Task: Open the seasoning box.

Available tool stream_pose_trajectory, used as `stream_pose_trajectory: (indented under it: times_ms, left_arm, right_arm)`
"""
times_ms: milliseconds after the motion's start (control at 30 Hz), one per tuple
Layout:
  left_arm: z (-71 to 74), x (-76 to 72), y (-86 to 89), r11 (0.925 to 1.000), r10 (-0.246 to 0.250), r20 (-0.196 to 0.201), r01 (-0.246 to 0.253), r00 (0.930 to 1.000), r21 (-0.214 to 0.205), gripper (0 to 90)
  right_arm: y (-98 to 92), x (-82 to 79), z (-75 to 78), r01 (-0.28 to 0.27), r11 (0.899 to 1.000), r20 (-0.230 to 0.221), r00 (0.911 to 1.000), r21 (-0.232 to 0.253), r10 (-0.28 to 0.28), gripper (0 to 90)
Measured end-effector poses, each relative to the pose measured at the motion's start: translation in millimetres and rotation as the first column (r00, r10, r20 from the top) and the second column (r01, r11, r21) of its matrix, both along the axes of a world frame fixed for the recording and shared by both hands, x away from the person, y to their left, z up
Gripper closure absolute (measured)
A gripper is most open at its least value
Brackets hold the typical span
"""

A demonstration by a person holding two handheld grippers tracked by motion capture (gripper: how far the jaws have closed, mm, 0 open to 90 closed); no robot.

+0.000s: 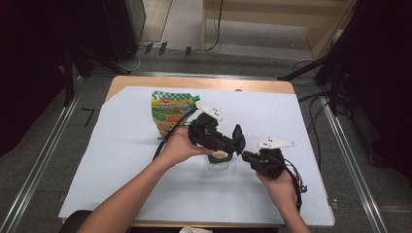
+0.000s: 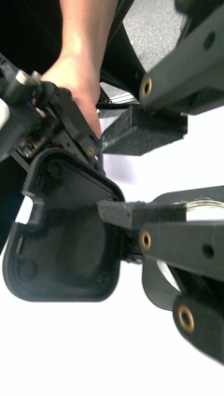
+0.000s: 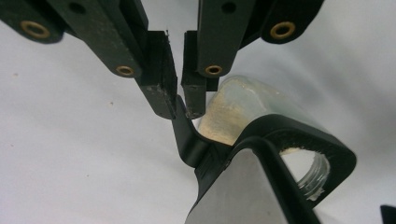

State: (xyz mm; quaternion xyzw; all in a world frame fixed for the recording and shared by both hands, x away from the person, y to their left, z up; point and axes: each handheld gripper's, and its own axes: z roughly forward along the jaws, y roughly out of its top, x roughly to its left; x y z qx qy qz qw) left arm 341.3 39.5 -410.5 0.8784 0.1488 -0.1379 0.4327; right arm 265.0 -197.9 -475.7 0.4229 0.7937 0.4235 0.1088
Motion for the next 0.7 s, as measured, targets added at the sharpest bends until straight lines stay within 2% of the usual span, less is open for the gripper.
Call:
stream_pose_trajectory:
  times_ms: [67,100,200,367,467,533,700]
  left_arm:
    - [0.1,0.0,6.2,0.9992,0.039,0.024,-0.039,0.9990,0.007,57.7]
    - [0.1,0.0,6.2,0.9992,0.039,0.024,-0.039,0.9990,0.007,61.1]
    - [0.5,-2.2,13.1,0.9981,0.059,0.040,-0.060,0.9975,0.015,62.3]
    - [0.0,-3.4,24.3,0.9973,0.067,0.028,-0.068,0.9974,0.028,54.9]
    - [1.6,-2.6,33.2,0.9971,0.073,0.022,-0.073,0.9971,0.022,52.4]
    - [4.1,-3.1,41.5,0.9960,0.085,0.039,-0.086,0.9956,0.024,49.2]
    - [5.6,-4.0,50.8,0.9958,0.088,0.042,-0.089,0.9952,0.020,46.6]
  right_arm:
    - [-2.6,-3.9,0.9,-0.005,1.000,-0.002,1.0000,0.019,0.006,78.9]
    - [-2.6,-3.9,0.9,-0.005,1.000,-0.002,1.0000,0.019,0.006,78.9]
    - [-3.3,-14.3,1.9,-0.032,0.999,0.017,0.9993,0.040,0.032,73.2]
    - [1.3,-22.2,3.2,-0.070,0.996,0.022,0.9974,0.059,0.069,69.8]
    - [6.7,-28.5,5.4,-0.096,0.994,0.046,0.9946,0.060,0.093,67.2]
    - [12.6,-32.1,7.4,-0.107,0.992,0.051,0.9932,0.060,0.104,63.7]
    - [18.9,-33.8,11.9,-0.114,0.992,0.039,0.9930,0.061,0.112,57.4]
